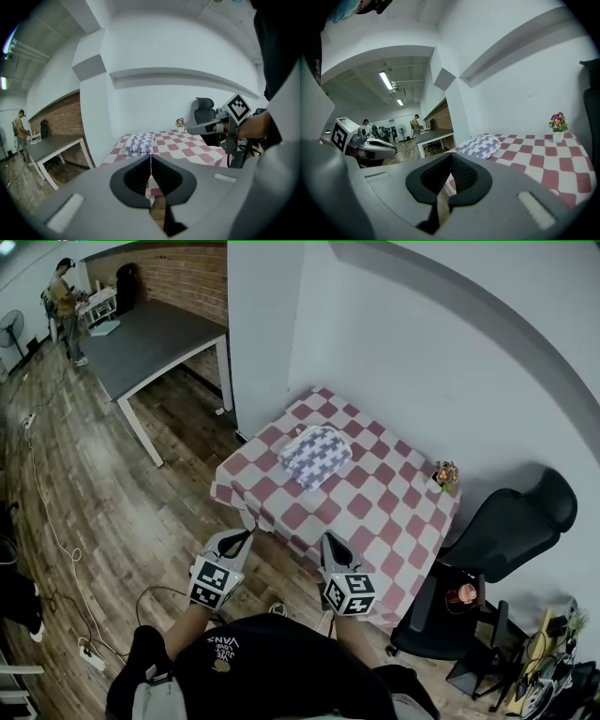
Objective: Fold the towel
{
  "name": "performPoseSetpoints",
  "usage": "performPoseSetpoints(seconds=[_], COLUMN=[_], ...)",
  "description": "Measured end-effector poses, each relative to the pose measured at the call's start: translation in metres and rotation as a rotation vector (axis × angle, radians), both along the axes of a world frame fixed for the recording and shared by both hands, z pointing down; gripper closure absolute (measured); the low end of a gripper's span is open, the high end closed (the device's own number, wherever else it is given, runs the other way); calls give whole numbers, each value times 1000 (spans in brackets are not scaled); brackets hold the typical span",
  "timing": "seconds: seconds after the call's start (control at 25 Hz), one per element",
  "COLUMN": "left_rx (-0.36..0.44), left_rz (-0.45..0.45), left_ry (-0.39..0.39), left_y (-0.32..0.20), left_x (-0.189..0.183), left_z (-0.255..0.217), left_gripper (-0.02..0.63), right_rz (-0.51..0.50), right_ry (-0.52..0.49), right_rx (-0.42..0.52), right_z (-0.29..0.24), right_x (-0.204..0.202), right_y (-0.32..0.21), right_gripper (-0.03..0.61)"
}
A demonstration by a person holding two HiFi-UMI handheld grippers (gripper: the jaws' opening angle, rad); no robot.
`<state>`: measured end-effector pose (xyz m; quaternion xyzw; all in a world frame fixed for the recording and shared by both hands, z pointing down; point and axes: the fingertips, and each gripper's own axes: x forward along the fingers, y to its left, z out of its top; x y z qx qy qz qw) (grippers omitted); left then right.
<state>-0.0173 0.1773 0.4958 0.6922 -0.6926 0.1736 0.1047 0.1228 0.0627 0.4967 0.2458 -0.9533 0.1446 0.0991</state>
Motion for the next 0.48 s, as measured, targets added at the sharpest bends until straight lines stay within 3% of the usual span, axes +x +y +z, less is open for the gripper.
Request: performPoseSetpoints(seconds=[0.48], left_rx=[-14], left_rz=[-13], left_ry=[-30], left_y=[91], left_x=[12], left_z=[-3], left_gripper=[606], right_rz=[1], right_ry=[45], right_rx=[25], right_z=[-8], right_x=[10], right_y=[66], right_gripper=[574])
